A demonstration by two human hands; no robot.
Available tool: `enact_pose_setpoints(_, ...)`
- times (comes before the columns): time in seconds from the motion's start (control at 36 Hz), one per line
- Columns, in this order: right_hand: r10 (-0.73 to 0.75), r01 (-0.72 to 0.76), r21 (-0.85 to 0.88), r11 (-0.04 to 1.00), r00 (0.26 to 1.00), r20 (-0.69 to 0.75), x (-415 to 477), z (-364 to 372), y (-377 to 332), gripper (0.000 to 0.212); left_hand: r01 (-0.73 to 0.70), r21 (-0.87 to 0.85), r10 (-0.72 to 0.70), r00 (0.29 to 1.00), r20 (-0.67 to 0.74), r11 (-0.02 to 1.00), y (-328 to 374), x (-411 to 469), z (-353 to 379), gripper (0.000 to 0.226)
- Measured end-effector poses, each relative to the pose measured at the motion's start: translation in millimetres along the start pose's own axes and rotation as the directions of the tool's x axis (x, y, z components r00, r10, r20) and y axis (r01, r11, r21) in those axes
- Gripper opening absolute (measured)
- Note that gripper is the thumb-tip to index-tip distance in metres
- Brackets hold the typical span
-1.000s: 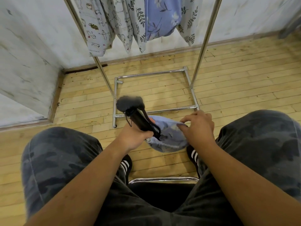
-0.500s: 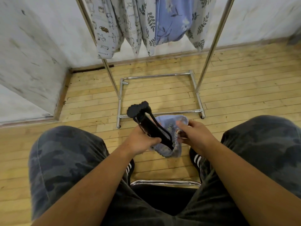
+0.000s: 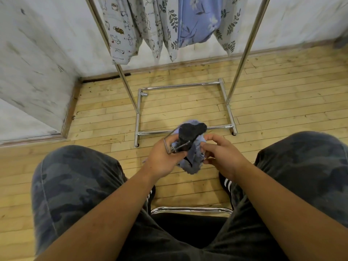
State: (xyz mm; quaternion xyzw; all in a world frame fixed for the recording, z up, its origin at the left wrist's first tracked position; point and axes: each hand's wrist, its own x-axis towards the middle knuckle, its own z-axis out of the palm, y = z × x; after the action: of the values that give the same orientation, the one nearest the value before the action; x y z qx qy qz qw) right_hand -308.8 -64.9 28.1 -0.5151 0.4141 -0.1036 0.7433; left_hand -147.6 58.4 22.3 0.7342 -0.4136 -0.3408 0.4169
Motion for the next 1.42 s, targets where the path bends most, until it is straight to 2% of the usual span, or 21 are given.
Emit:
enact_pose_setpoints(0.11, -0.019, 0.013, 0.075, 0.997, 0.996, 0.085, -4, 9, -2, 0.015, -0.054, 0.161, 0.060, 0.998, -0.031, 0.985, 1, 1, 9, 0.040)
enact_pose_setpoints(0.17, -0.025, 0.014, 0.135, 0.991, 0.997, 0.079, -5, 10, -5, 0.022, -0.050, 0.208, 0.063, 0.997, -0.054, 0.977, -6, 2, 10, 0.042)
enact_pose_setpoints(0.22, -0.028, 0.016, 0.198, 0.980, 0.998, 0.059, -5, 9, -8, 0.028, -0.057, 0.240, 0.074, 0.995, -0.062, 0.969, -10, 2, 10, 0.042)
enact_pose_setpoints(0.28, -0.042, 0.026, 0.247, 0.969, 0.997, 0.059, -4, 6, -12, 0.025, -0.064, 0.251, 0.085, 0.994, -0.073, 0.966, -13, 0, 8, 0.042)
enact_pose_setpoints(0.33, -0.041, 0.019, 0.274, 0.961, 0.996, 0.075, -4, 3, -15, 0.020, -0.070, 0.266, 0.094, 0.992, -0.080, 0.962, -14, -1, 7, 0.044)
enact_pose_setpoints(0.42, -0.039, 0.011, 0.284, 0.959, 0.995, 0.093, -5, 2, -17, 0.026, -0.067, 0.271, 0.089, 0.993, -0.071, 0.960, -14, -1, 8, 0.046)
enact_pose_setpoints(0.5, -0.059, 0.054, 0.156, 0.986, 0.998, 0.030, -4, 0, -19, 0.033, -0.064, 0.275, 0.072, 0.997, -0.019, 0.959, -17, -1, 6, 0.047)
enact_pose_setpoints(0.56, -0.084, 0.082, -0.031, 0.996, 0.995, -0.062, -2, -3, -17, 0.025, -0.047, 0.295, 0.046, 0.999, 0.011, 0.954, -20, 1, 3, 0.050)
enact_pose_setpoints(0.61, -0.062, 0.043, -0.119, 0.992, 0.984, -0.166, -1, -7, -14, 0.018, 0.010, 0.275, -0.010, 1.000, 0.000, 0.961, -23, 2, 1, 0.051)
enact_pose_setpoints(0.67, 0.022, -0.036, -0.062, 0.997, 0.977, -0.213, 1, -8, -12, 0.023, 0.040, 0.275, -0.040, 0.999, -0.006, 0.961, -24, 2, -1, 0.052)
enact_pose_setpoints(0.75, 0.194, -0.183, 0.076, 0.980, 0.968, -0.160, -1, -3, -17, 0.039, -0.038, 0.326, 0.015, 0.997, 0.073, 0.944, -21, 0, 0, 0.052)
enact_pose_setpoints(0.81, 0.207, -0.218, -0.070, 0.973, 0.969, -0.137, -6, 1, -19, 0.061, -0.089, 0.333, 0.049, 0.991, 0.128, 0.939, -16, -2, 4, 0.054)
enact_pose_setpoints(0.83, 0.175, -0.198, -0.162, 0.967, 0.974, -0.143, -9, 3, -19, 0.065, -0.100, 0.333, 0.053, 0.988, 0.147, 0.938, -14, -2, 6, 0.057)
enact_pose_setpoints(0.89, 0.100, -0.142, -0.244, 0.959, 0.979, -0.177, -14, 5, -19, 0.059, -0.100, 0.333, 0.050, 0.987, 0.154, 0.938, -14, -2, 9, 0.061)
enact_pose_setpoints(0.94, 0.096, -0.145, -0.217, 0.965, 0.971, -0.221, -13, 3, -18, 0.059, -0.067, 0.328, 0.026, 0.992, 0.127, 0.942, -15, -1, 9, 0.061)
enact_pose_setpoints(1.0, 0.180, -0.228, -0.177, 0.957, 0.951, -0.250, -9, 1, -19, 0.071, -0.056, 0.340, 0.024, 0.995, 0.098, 0.939, -16, 0, 8, 0.058)
enact_pose_setpoints(1.06, 0.230, -0.275, -0.162, 0.948, 0.940, -0.252, -6, -1, -19, 0.075, -0.071, 0.340, 0.039, 0.994, 0.100, 0.938, -16, 0, 7, 0.056)
enact_pose_setpoints(1.11, 0.185, -0.234, -0.181, 0.955, 0.950, -0.253, -6, -2, -16, 0.070, -0.079, 0.343, 0.038, 0.992, 0.124, 0.936, -14, -1, 8, 0.055)
enact_pose_setpoints(1.22, -0.064, 0.013, -0.219, 0.976, 0.972, -0.228, -5, 0, -5, 0.056, -0.126, 0.394, 0.063, 0.983, 0.170, 0.910, -11, -2, 7, 0.057)
enact_pose_setpoints(1.31, -0.146, 0.083, -0.267, 0.960, 0.964, -0.223, -3, 2, -2, 0.044, -0.147, 0.424, 0.064, 0.977, 0.206, 0.893, -11, -3, 7, 0.056)
enact_pose_setpoints(1.42, -0.197, 0.144, -0.202, 0.969, 0.940, -0.277, 0, -2, -5, 0.025, -0.107, 0.415, 0.013, 0.975, 0.222, 0.904, -13, -5, 9, 0.055)
